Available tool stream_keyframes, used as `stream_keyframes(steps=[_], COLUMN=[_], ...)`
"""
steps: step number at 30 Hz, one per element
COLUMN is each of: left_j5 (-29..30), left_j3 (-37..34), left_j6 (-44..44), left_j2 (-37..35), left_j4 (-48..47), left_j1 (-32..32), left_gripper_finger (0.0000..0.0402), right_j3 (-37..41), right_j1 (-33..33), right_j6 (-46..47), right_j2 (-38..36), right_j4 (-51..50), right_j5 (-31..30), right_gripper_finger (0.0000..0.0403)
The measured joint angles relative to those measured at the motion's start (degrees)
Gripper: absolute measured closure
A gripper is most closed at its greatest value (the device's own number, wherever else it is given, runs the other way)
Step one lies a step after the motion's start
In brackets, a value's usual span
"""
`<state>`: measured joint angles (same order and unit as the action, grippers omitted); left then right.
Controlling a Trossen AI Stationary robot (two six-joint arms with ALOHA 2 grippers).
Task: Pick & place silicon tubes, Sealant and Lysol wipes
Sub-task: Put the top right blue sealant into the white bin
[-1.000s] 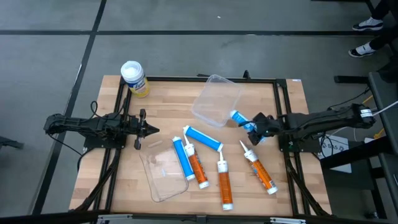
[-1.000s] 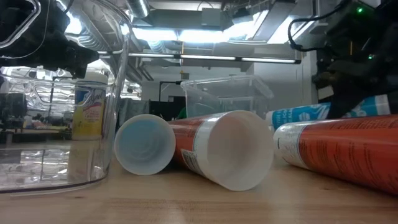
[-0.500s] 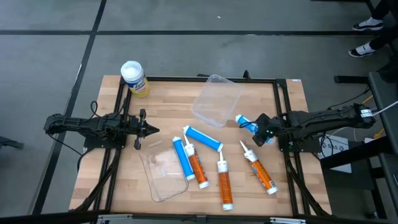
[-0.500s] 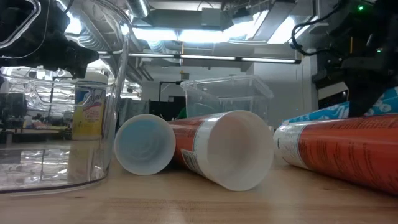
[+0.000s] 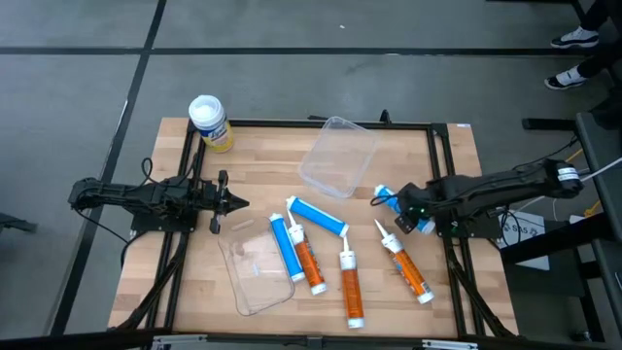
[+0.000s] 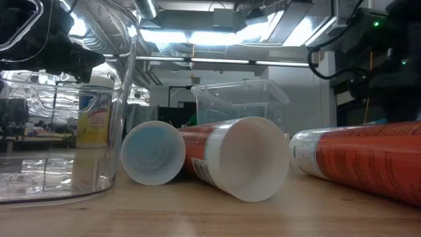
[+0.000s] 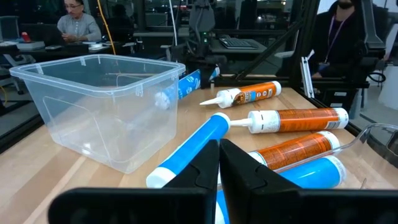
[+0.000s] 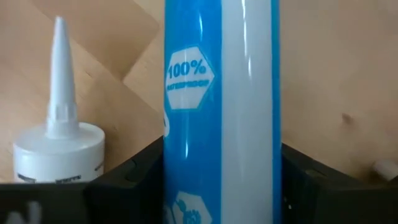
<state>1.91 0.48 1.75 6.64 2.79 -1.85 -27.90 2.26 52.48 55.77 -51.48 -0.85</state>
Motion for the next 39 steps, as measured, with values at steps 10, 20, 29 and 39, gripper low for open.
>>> stream_keyframes(steps=[10, 20, 29, 39], left_j5=[0.0, 0.0, 0.0, 0.0], left_j3=[0.0, 0.0, 0.0, 0.0], left_j6=[0.0, 0.0, 0.0, 0.0], left_j2=[0.0, 0.0, 0.0, 0.0], left_j4=[0.0, 0.0, 0.0, 0.0], left_j1=[0.0, 0.0, 0.0, 0.0], left_gripper_finger=[0.0394, 0.0393, 0.0389, 0.0392], right_j3=[0.0, 0.1, 0.1, 0.1], right_j1=[0.0, 0.0, 0.0, 0.0], right_j6=[-0.2, -1.6, -2.1, -4.9], right_j2=[3.5, 6.5, 8.9, 12.5], right_j4=[0.0, 0.3, 2.0, 5.3], right_j5=[7.1, 14.3, 14.5, 11.0], right_gripper_finger=[0.0183, 0.0183, 0.0181, 0.0189])
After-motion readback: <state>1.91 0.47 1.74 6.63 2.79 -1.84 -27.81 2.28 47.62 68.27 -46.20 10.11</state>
